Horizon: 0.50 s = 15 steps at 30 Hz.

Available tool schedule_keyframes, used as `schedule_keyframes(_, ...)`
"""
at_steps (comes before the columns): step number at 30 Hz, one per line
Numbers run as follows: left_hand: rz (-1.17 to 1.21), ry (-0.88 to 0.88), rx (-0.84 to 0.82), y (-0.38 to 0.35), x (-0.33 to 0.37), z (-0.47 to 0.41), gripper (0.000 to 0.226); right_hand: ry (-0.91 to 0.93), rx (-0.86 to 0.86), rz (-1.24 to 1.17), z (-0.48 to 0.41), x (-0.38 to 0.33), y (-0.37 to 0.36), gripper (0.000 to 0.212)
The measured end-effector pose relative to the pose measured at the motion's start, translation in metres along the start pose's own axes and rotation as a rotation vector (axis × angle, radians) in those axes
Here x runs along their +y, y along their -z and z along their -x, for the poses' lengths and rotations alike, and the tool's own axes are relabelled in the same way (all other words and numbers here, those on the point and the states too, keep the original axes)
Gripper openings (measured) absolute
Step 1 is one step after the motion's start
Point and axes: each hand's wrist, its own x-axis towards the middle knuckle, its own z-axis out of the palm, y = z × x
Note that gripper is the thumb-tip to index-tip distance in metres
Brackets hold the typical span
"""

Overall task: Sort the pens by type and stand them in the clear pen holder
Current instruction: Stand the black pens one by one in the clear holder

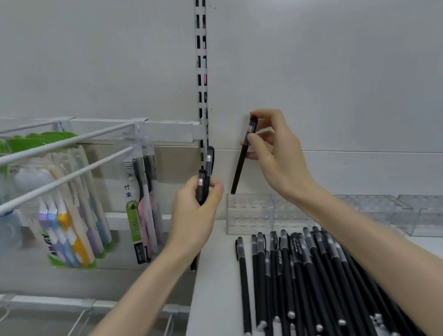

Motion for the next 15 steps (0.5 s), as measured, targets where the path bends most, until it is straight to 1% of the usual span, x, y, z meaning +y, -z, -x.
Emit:
schedule_keyframes(2, -0.032, 0.034, -0.012, 0.000, -0.006, -0.001, 0.009, 0.014, 0.001, 0.014, 0.002, 0.002, -0.001, 0.027)
schedule_keyframes(4, -0.043, 0.067, -0.041, -0.003, -0.010, 0.000, 0.020, 0.023, 0.004, 0.020, 0.002, 0.003, -0.001, 0.028)
schedule_keyframes(7, -0.128, 0.050, -0.073, -0.007, -0.013, 0.001, 0.030, 0.023, 0.005, 0.001, 0.001, 0.003, 0.001, 0.028)
schedule_keyframes(12, -0.207, 0.032, -0.055, -0.011, -0.021, 0.001, 0.036, 0.028, 0.007, -0.012, 0.001, 0.005, 0.006, 0.028)
schedule_keyframes(15, -0.235, 0.009, -0.022, -0.013, -0.022, 0.001, 0.030, 0.021, 0.015, -0.015, 0.000, 0.008, 0.006, 0.027)
